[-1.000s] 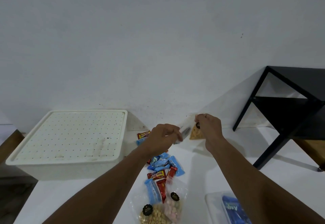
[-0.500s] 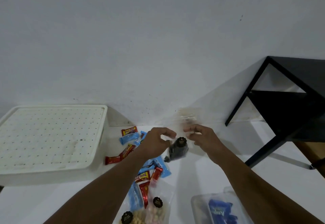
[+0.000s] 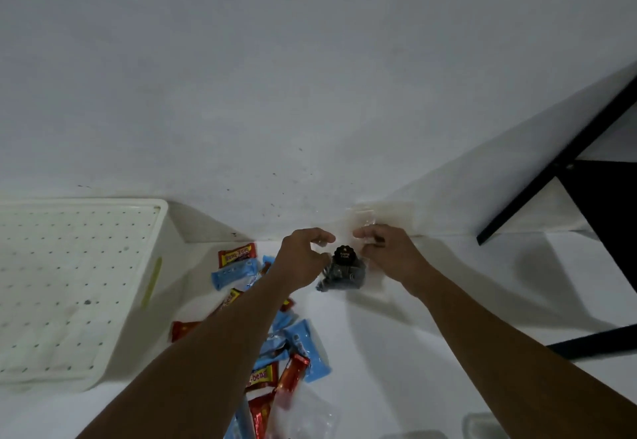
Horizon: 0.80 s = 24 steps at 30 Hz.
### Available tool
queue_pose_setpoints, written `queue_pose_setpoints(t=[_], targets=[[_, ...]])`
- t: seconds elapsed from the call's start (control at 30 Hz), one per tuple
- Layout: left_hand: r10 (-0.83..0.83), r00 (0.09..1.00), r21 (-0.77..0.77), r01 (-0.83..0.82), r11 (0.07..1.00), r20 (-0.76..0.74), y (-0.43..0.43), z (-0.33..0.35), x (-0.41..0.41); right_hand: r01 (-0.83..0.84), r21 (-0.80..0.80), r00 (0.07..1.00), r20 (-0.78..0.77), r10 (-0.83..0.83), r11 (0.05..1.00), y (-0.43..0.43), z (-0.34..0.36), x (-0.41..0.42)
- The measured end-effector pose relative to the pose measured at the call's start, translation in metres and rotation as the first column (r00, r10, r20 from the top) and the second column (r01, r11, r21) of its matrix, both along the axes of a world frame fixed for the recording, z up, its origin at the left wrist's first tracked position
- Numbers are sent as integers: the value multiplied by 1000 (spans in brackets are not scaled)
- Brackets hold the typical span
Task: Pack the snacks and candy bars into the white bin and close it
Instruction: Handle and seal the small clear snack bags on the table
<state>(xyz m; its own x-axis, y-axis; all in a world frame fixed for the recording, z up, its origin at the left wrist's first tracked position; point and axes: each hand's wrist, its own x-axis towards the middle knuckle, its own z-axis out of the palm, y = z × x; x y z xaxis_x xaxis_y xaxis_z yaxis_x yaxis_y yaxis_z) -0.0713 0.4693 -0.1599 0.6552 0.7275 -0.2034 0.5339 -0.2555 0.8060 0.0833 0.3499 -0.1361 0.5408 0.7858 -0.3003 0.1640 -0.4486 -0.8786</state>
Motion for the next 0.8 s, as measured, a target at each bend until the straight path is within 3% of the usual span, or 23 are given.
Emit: queue_pose_setpoints(t=[0.17, 0.37, 0.5, 0.63, 0.8], targets=[[-54, 998, 11, 55, 998, -43, 18, -26, 14, 25, -74, 999, 31, -23, 997, 21, -32, 16], [-45, 992, 8, 47, 999, -120, 15, -27, 2, 98, -57, 972, 219, -83, 994, 13, -31, 4], [-57, 983, -30, 53, 998, -174, -8, -6, -33, 58, -79, 989, 143, -47, 995, -11, -16, -30], [-207, 951, -223, 155, 962, -231, -46, 7, -89, -11, -131, 999, 42, 17, 991, -46, -9, -86], [-315, 882, -301, 213, 929, -349, -96, 5, -156, -45, -252, 994, 83, 68, 967, -88, -28, -158]])
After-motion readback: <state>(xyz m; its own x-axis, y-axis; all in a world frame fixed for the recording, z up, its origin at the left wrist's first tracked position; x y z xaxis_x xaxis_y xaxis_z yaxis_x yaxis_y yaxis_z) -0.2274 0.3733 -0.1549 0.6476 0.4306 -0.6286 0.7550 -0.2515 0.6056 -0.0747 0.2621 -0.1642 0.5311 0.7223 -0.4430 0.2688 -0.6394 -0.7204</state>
